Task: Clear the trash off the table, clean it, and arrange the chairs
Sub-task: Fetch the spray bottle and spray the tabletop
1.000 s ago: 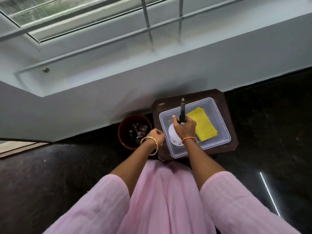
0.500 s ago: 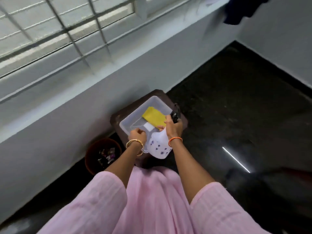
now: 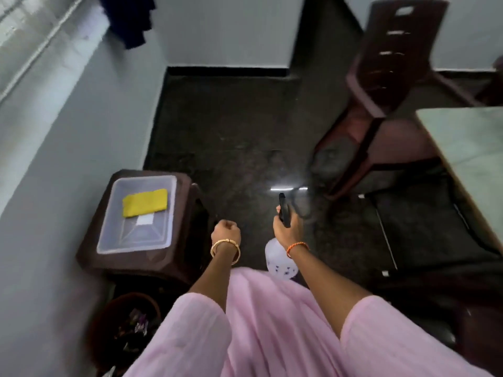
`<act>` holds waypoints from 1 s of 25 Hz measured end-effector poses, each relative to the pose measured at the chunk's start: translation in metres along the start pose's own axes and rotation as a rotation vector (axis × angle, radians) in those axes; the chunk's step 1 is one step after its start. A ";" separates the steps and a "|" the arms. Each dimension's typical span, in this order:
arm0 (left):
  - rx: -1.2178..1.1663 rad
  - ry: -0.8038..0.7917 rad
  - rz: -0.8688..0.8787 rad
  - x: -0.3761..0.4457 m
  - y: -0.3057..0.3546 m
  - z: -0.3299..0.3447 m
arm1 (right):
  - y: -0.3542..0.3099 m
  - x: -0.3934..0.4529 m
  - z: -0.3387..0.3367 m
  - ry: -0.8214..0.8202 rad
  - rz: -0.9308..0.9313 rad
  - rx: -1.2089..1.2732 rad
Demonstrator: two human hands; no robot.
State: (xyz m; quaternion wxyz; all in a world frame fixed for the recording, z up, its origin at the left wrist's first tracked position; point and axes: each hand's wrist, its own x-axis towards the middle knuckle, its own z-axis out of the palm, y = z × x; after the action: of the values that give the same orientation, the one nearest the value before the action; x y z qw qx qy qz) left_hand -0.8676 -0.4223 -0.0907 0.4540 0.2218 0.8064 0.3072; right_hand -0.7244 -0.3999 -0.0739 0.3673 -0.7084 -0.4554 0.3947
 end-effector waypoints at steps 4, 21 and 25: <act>0.183 -0.218 0.102 -0.028 0.031 0.080 | 0.035 0.007 -0.089 0.181 0.101 0.202; 0.614 -0.845 0.607 -0.208 0.264 0.530 | 0.070 0.192 -0.506 1.129 0.184 0.720; 0.700 -0.921 0.742 -0.205 0.319 0.620 | 0.072 0.245 -0.563 1.231 0.187 0.739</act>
State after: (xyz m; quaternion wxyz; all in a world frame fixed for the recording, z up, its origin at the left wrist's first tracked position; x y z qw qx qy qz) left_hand -0.2036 -0.1427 0.0067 0.5170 0.7248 0.4537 0.0381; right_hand -0.1287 -0.2838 0.0427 0.7375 -0.6677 0.0599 0.0820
